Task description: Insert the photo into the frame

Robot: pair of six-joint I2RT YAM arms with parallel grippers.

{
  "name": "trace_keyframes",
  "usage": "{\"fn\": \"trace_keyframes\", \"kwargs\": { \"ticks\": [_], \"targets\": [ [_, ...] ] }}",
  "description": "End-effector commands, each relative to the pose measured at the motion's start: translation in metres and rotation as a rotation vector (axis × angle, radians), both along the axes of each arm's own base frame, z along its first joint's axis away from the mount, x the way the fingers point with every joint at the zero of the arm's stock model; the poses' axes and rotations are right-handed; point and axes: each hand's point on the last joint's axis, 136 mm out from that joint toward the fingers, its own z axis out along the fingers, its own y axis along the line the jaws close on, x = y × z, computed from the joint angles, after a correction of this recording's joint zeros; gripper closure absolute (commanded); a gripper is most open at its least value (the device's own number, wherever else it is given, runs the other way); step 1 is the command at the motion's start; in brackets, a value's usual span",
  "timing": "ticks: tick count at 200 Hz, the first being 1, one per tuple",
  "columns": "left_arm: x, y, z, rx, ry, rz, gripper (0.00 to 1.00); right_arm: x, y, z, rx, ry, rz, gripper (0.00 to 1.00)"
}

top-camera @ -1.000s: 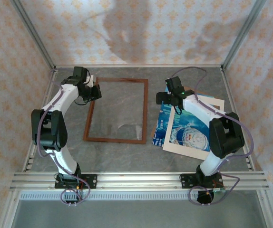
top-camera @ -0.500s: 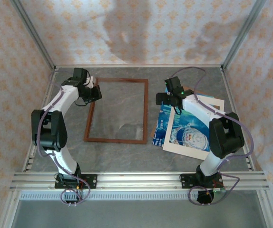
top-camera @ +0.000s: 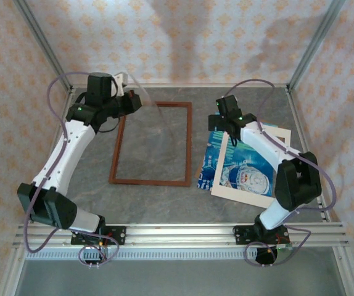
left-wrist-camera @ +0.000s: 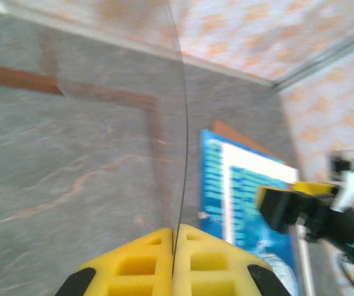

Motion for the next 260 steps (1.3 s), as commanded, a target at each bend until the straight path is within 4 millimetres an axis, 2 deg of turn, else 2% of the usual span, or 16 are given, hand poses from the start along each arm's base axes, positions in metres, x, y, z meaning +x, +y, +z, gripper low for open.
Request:
{"fn": "trace_keyframes", "kwargs": {
  "ticks": [1, 23, 39, 49, 59, 72, 86, 101, 123, 132, 154, 178, 204, 260],
  "targets": [
    [-0.008, -0.037, 0.047, -0.147, -0.095, -0.072, 1.00, 0.000, -0.040, 0.045, -0.088, -0.101, -0.142, 0.01],
    [-0.011, -0.068, 0.049, -0.247, -0.057, -0.171, 1.00, -0.003, -0.065, 0.067, -0.055, -0.163, -0.228, 0.01],
    [-0.007, -0.078, 0.045, -0.314, -0.028, -0.194, 1.00, -0.007, -0.076, 0.078, -0.030, -0.204, -0.255, 0.01],
    [-0.003, -0.078, 0.035, -0.306, -0.016, -0.190, 1.00, -0.008, -0.079, 0.082, -0.023, -0.221, -0.260, 0.01],
    [0.003, -0.074, 0.016, -0.268, 0.013, -0.169, 1.00, -0.009, -0.079, 0.083, -0.018, -0.228, -0.259, 0.01],
    [0.013, -0.062, -0.021, -0.196, 0.086, -0.115, 1.00, -0.009, -0.075, 0.078, -0.005, -0.214, -0.244, 0.01],
    [0.025, -0.040, -0.066, -0.132, 0.187, -0.030, 1.00, -0.007, -0.070, 0.068, 0.012, -0.188, -0.227, 0.01],
    [0.038, -0.019, -0.102, -0.086, 0.255, 0.030, 1.00, -0.005, -0.063, 0.058, 0.033, -0.160, -0.206, 0.01],
    [0.051, -0.002, -0.144, -0.023, 0.328, 0.050, 1.00, -0.002, -0.053, 0.047, 0.059, -0.131, -0.184, 0.01],
    [0.051, 0.003, -0.162, 0.025, 0.370, 0.035, 1.00, -0.002, -0.050, 0.042, 0.064, -0.122, -0.176, 0.01],
    [0.050, 0.016, -0.191, 0.115, 0.440, 0.014, 1.00, -0.003, -0.041, 0.031, 0.087, -0.101, -0.154, 0.01],
    [0.046, 0.032, -0.211, 0.188, 0.472, 0.014, 1.00, -0.003, -0.029, 0.019, 0.111, -0.075, -0.118, 0.01],
    [0.041, 0.039, -0.226, 0.250, 0.498, -0.010, 1.00, -0.001, -0.021, 0.011, 0.112, -0.054, -0.099, 0.01],
    [0.049, 0.048, -0.235, 0.272, 0.468, 0.026, 1.00, 0.002, -0.016, 0.004, 0.104, -0.038, -0.086, 0.01]
  ]
}}
